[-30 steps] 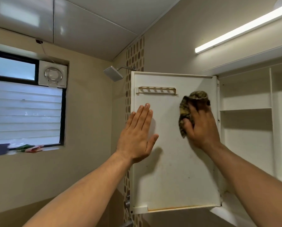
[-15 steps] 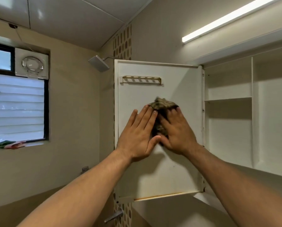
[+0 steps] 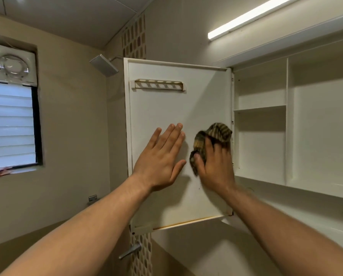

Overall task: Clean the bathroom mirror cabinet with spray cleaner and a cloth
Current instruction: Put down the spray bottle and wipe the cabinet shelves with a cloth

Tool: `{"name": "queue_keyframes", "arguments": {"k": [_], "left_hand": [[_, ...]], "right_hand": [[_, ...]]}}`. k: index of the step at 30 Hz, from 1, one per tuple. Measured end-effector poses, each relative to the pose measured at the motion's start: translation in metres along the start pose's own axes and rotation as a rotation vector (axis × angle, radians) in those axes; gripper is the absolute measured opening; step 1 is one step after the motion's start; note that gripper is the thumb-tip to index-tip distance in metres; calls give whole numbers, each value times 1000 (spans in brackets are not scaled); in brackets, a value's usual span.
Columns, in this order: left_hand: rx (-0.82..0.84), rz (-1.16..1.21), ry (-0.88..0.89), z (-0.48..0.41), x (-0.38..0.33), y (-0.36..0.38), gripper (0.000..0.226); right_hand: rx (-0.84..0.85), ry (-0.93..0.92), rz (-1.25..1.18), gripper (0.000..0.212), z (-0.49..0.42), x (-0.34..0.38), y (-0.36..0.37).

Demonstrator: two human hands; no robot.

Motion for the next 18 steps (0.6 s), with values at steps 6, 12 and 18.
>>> {"name": "queue_keyframes", "arguments": {"k": [6,12,18], "left_hand": [[46,33,54,-10,-31,1,73],[157,53,74,0,-51,13,73],[213,109,79,15,-63,28,74]], "right_hand": [[24,-58,189,76,-55,-33,-27],[130,5,80,75,79,-4,27],[116,-10,59,75,25,-14,2]]}}
Point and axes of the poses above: each hand's wrist, its own z-axis away from the middle knuckle, its own y-axis out of the palm, x = y × z, the point moved 7 cm from there along -z, towards the middle knuckle, and after that the axes turned 12 degrees about -y, right-handed, at the moved point
